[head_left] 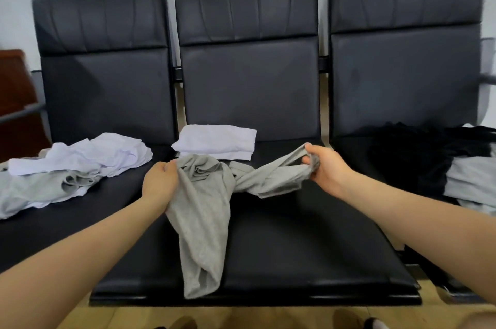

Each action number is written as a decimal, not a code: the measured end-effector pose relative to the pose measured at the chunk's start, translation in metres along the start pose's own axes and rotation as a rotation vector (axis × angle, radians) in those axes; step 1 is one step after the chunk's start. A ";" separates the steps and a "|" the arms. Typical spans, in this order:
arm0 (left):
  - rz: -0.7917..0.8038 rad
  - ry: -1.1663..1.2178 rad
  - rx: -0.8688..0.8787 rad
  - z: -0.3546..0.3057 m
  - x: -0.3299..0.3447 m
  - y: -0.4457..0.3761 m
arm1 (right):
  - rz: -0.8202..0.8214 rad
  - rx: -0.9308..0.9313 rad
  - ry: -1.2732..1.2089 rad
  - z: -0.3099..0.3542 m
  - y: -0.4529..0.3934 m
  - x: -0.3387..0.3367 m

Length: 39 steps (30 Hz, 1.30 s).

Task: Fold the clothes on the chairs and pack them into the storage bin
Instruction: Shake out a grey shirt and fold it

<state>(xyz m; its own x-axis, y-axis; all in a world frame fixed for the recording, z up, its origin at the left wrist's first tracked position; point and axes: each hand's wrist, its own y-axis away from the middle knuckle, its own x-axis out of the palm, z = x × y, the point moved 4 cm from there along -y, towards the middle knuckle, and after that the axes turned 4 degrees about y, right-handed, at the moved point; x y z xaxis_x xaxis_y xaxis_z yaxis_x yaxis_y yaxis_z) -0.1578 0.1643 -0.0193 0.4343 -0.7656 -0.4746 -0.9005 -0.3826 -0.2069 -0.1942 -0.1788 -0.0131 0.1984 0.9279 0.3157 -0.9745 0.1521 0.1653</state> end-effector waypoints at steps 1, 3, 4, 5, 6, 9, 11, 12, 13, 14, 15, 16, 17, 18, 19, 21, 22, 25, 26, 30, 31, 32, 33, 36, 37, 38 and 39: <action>-0.011 -0.020 0.006 -0.001 -0.001 -0.001 | 0.012 0.004 -0.023 0.004 0.001 0.001; -0.028 -0.037 0.018 -0.005 -0.003 -0.004 | 0.033 0.000 -0.049 0.014 0.002 0.004; -0.035 -0.046 0.032 -0.009 -0.003 -0.004 | 0.047 -0.010 -0.064 0.020 0.003 0.006; -0.037 -0.056 0.050 -0.013 -0.002 -0.003 | 0.064 -0.028 -0.067 0.027 0.003 0.008; -0.033 -0.067 0.073 -0.017 0.000 -0.002 | 0.081 -0.044 -0.061 0.032 0.004 0.011; 0.038 -0.152 0.145 -0.028 0.013 0.005 | 0.110 -0.076 0.054 0.041 0.002 0.023; 0.075 -0.247 0.198 -0.036 0.023 0.012 | 0.128 -0.097 0.189 0.042 0.000 0.031; 0.074 -0.285 0.240 -0.042 0.028 0.016 | 0.134 -0.122 0.284 0.042 -0.001 0.033; 0.069 -0.292 0.293 -0.049 0.032 0.021 | 0.135 -0.153 0.400 0.041 -0.001 0.035; 0.072 -0.265 0.357 -0.057 0.037 0.025 | 0.133 -0.186 0.519 0.041 0.000 0.037; 0.099 -0.212 0.410 -0.062 0.044 0.029 | 0.134 -0.217 0.616 0.040 0.001 0.038; 0.152 -0.148 0.437 -0.067 0.053 0.034 | 0.144 -0.239 0.685 0.039 0.003 0.038; 0.212 -0.095 0.441 -0.071 0.063 0.039 | 0.163 -0.256 0.737 0.038 0.004 0.039; 0.276 -0.062 0.430 -0.073 0.074 0.045 | 0.178 -0.270 0.787 0.036 0.005 0.039; 0.332 -0.044 0.412 -0.074 0.086 0.052 | 0.185 -0.283 0.840 0.035 0.005 0.037; 0.412 -0.058 0.392 -0.074 0.106 0.061 | 0.156 -0.311 0.970 0.031 0.004 0.031; 0.437 -0.089 0.394 -0.073 0.113 0.063 | 0.110 -0.320 1.041 0.028 0.001 0.024; 0.434 -0.198 0.416 -0.072 0.125 0.057 | -0.091 -0.249 1.213 0.016 -0.002 -0.008; 0.426 -0.216 0.427 -0.073 0.130 0.056 | -0.126 -0.196 1.252 0.009 0.001 -0.021; 0.455 -0.244 0.475 -0.086 0.148 0.058 | -0.003 -0.057 1.246 -0.016 0.021 -0.050; 0.491 -0.247 0.471 -0.088 0.155 0.060 | 0.036 -0.069 1.244 -0.019 0.024 -0.052; 0.531 -0.262 0.456 -0.090 0.161 0.061 | 0.064 -0.094 1.262 -0.021 0.025 -0.053; 0.569 -0.291 0.426 -0.089 0.167 0.061 | 0.086 -0.119 1.293 -0.023 0.025 -0.054; 0.671 -0.425 0.305 -0.080 0.181 0.061 | 0.120 -0.188 1.357 -0.027 0.026 -0.056; 0.695 -0.455 0.283 -0.077 0.182 0.063 | 0.119 -0.201 1.337 -0.028 0.027 -0.058; 0.716 -0.448 0.271 -0.077 0.182 0.064 | 0.113 -0.205 1.291 -0.027 0.027 -0.061; 0.729 -0.401 0.269 -0.078 0.184 0.065 | 0.104 -0.194 1.220 -0.025 0.027 -0.063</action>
<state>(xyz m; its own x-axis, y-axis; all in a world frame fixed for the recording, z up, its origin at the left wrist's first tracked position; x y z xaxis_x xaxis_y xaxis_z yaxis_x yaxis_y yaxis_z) -0.1344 -0.0412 -0.0531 -0.2476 -0.5129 -0.8220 -0.9474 0.3056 0.0946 -0.2356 -0.2247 -0.0520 -0.0076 0.6333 -0.7738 -0.9998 0.0098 0.0179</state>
